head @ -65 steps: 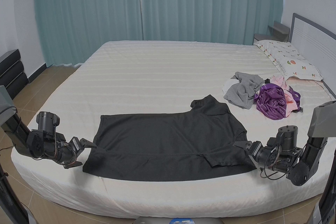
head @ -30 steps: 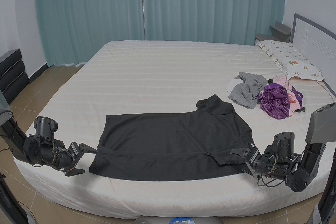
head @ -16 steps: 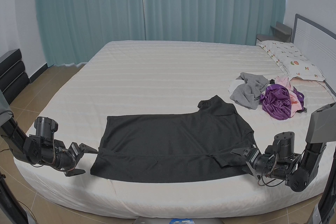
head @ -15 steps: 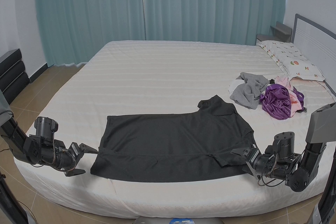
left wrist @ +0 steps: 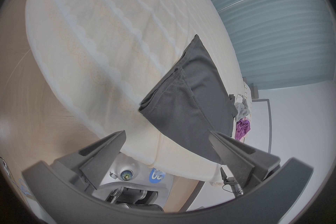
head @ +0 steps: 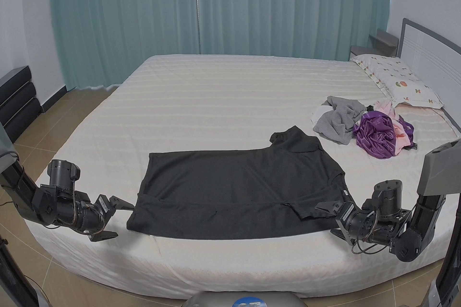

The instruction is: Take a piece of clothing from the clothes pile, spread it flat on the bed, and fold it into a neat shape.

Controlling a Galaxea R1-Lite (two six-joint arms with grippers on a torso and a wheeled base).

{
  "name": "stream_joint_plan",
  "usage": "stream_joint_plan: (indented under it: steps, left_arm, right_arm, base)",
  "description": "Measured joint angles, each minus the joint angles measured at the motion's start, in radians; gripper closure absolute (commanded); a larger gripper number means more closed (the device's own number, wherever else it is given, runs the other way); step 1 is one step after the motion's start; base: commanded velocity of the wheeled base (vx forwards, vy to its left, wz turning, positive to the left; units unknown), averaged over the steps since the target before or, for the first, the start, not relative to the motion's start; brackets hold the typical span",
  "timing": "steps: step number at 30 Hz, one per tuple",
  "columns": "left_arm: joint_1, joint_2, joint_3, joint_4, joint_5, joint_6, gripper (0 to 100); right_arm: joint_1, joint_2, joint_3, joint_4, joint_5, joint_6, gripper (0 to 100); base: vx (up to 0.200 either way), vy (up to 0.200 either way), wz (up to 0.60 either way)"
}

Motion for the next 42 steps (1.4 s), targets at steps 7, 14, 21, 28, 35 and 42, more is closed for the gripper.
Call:
stream_joint_plan:
  steps: [7, 14, 21, 28, 35, 42]
  left_arm:
    - [-0.001, 0.0, -0.002, 0.0, 0.0, 0.0, 0]
    - [-0.002, 0.001, -0.008, 0.0, 0.0, 0.0, 0]
    - [-0.001, 0.004, -0.011, 0.0, 0.0, 0.0, 0]
    - [-0.001, 0.005, -0.011, 0.0, 0.0, 0.0, 0]
    - [-0.002, 0.006, -0.01, 0.0, 0.0, 0.0, 0]
    - [-0.002, 0.007, -0.01, 0.0, 0.0, 0.0, 0]
  right_arm:
    - [-0.003, 0.01, -0.043, 0.004, -0.006, 0.012, 0]
    - [-0.013, 0.035, -0.096, 0.046, -0.027, 0.013, 0]
    - [-0.024, 0.066, -0.176, 0.104, -0.066, 0.019, 0]
    - [-0.026, 0.09, -0.206, 0.11, -0.08, 0.028, 0]
    - [-0.026, 0.107, -0.216, 0.107, -0.085, 0.029, 0]
    - [-0.021, 0.135, -0.233, 0.109, -0.14, 0.025, 0]
  base:
    - [0.0, 0.0, 0.0]
    - [0.0, 0.0, 0.0]
    - [0.0, 0.0, 0.0]
    - [0.0, 0.0, 0.0]
    - [0.0, 0.0, 0.0]
    - [0.0, 0.0, 0.0]
